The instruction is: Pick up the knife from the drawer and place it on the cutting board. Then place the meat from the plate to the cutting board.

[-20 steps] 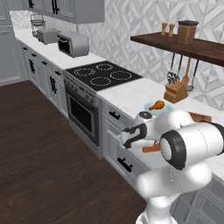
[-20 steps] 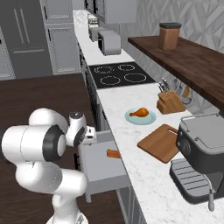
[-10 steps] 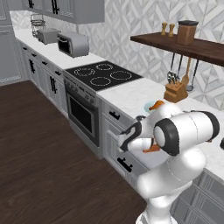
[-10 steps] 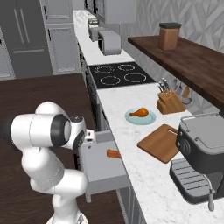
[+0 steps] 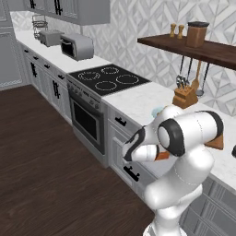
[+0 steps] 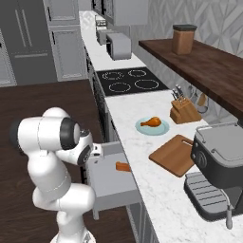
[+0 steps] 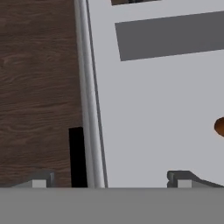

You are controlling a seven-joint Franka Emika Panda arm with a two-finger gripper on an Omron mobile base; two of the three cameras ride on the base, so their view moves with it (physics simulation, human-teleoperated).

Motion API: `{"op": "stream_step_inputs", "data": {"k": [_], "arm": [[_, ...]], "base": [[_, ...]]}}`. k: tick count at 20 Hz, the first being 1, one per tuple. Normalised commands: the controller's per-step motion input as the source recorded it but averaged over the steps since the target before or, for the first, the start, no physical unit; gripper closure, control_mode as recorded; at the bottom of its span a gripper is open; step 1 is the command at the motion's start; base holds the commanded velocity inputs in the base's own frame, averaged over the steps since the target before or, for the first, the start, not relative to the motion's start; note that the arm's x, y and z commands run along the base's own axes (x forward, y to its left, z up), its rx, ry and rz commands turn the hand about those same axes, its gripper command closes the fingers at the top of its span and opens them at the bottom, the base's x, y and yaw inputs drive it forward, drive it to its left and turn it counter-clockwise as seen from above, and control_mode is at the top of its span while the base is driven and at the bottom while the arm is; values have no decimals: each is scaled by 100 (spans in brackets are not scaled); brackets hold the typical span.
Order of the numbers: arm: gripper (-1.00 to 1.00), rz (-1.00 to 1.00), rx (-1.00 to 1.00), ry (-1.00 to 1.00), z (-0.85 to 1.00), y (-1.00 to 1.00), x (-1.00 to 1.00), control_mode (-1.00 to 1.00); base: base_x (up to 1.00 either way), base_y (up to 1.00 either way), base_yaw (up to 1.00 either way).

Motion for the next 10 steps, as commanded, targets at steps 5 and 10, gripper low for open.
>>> {"op": "stream_step_inputs", "data": {"k": [5,10], "arm": [[-100,5,0,0,-26,6,2,-100],[-100,0,-4,0,-32,61,-2,-100]], "base": [[0,0,0],[0,0,0]]}}
